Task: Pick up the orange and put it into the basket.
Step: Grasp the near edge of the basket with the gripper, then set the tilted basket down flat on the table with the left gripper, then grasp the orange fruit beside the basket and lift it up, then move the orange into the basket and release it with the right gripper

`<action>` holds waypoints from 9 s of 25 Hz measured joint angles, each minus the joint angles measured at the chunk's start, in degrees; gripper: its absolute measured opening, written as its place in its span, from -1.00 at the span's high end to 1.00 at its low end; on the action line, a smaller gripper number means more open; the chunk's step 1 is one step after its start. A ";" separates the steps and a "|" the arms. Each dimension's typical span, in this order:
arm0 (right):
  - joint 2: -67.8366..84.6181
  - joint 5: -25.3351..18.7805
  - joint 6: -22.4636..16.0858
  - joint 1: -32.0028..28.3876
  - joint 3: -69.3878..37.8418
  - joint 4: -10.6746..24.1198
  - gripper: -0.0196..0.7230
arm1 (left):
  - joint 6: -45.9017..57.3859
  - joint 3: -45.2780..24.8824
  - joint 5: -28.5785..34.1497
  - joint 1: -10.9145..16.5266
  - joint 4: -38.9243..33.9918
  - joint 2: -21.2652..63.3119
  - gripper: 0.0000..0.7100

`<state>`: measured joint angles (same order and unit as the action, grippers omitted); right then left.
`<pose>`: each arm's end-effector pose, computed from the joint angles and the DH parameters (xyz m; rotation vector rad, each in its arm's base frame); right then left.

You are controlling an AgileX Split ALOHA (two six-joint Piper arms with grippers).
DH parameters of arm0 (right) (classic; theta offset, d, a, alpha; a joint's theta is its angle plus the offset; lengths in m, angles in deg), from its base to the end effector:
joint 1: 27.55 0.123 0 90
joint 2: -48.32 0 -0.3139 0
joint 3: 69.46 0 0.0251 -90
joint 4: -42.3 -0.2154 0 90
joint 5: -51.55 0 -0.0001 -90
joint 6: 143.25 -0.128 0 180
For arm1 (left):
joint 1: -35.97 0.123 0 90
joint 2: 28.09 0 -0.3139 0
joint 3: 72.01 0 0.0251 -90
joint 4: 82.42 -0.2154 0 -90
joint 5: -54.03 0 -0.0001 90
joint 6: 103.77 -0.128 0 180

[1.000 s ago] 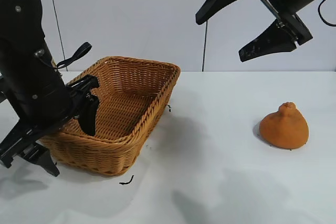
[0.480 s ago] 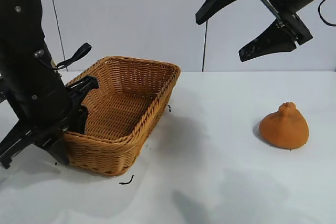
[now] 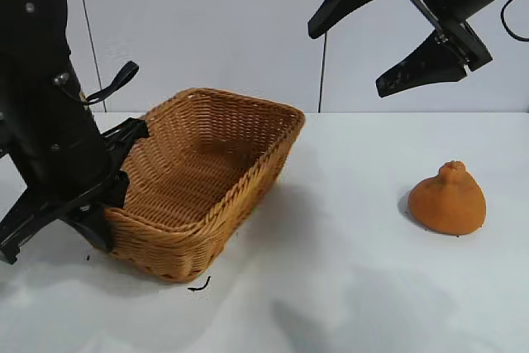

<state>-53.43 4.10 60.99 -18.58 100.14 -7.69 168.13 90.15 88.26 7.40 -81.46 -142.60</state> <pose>0.3148 0.1229 0.2836 -0.1065 2.5612 0.9261 0.2945 -0.1617 0.1575 -1.6009 2.5590 -0.3166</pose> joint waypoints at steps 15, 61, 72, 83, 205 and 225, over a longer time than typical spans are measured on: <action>0.00 -0.13 0.00 0.00 0.00 0.08 -0.93 | -24.58 13.14 5.89 7.28 4.23 0.68 0.74; 0.00 -0.20 0.00 0.00 0.00 0.61 -0.93 | -85.04 30.64 21.22 16.14 11.89 -17.50 -0.26; 0.00 -0.20 0.00 0.00 0.00 0.61 -0.93 | -85.04 30.74 25.26 16.14 11.66 -16.34 -0.95; 0.00 -0.20 0.00 0.00 0.00 0.61 -0.93 | -85.04 39.14 32.71 16.63 4.14 -5.18 -0.95; -28.63 -11.88 -19.82 -6.99 20.49 42.00 0.65 | -85.97 -31.26 26.62 27.48 -0.17 107.68 -0.95; -19.21 -22.46 -19.94 -6.93 41.31 38.09 0.68 | -85.97 -31.26 26.57 27.48 -0.19 107.68 -0.95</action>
<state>-72.63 -18.36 41.05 -25.51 141.45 30.40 82.16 58.89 114.83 34.88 -81.65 -34.92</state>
